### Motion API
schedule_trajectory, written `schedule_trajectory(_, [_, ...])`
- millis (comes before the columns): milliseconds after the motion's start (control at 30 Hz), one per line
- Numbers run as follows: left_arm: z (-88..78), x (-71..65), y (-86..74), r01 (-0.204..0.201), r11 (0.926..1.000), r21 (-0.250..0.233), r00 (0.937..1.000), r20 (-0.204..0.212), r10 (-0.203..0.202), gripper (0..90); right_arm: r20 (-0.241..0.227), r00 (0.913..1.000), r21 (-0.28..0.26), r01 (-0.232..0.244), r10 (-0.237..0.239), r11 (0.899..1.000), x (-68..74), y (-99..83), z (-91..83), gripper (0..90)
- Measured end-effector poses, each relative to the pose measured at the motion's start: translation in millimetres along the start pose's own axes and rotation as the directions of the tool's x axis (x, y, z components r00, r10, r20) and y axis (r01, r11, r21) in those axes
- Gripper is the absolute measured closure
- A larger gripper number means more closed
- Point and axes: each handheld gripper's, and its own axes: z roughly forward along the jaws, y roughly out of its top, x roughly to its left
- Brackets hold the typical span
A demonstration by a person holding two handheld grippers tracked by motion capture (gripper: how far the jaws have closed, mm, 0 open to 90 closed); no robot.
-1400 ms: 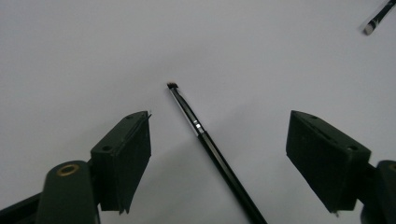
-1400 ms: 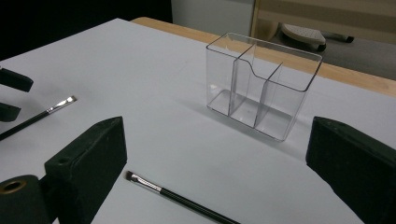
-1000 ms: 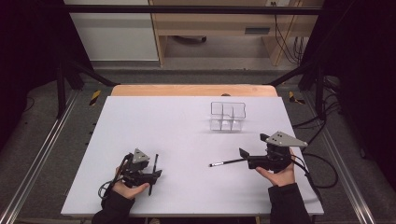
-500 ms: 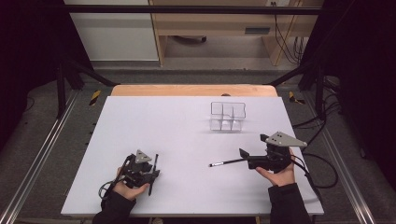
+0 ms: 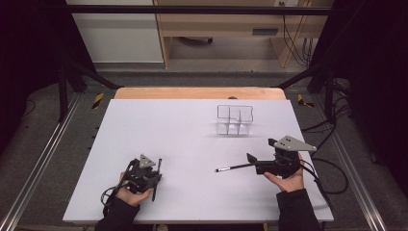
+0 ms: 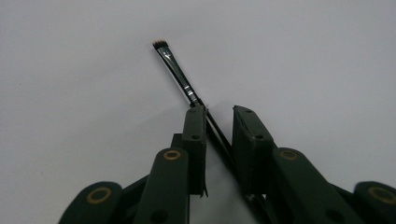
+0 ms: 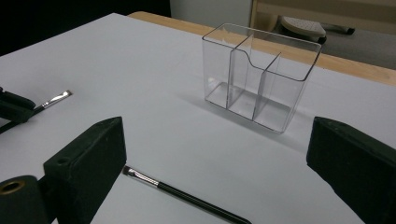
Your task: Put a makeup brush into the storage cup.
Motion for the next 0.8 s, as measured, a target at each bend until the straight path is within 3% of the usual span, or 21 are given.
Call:
schedule_trajectory(333, [-1.5, 2.1, -0.3, -0.016, 0.9998, 0.014, 0.9998, 0.007, 0.016, 82.6, 0.001, 1.0, 0.003, -0.001, 0.001, 1.0, 0.0, -0.4, 0.7, 5.4])
schedule_trajectory(600, [-1.8, 1.8, 0.4, -0.036, 0.9991, 0.021, 0.9993, 0.011, 0.036, 82.1, 0.001, 1.0, 0.005, -0.002, 0.002, 1.0, 0.2, -1.1, 1.6, 5.4])
schedule_trajectory(800, [-8.3, 3.4, 6.3, -0.045, 0.999, 0.004, 0.9983, 0.036, 0.045, 66.2, -0.001, 1.0, 0.004, -0.005, 0.005, 1.0, -0.5, -1.1, 0.8, 5.5])
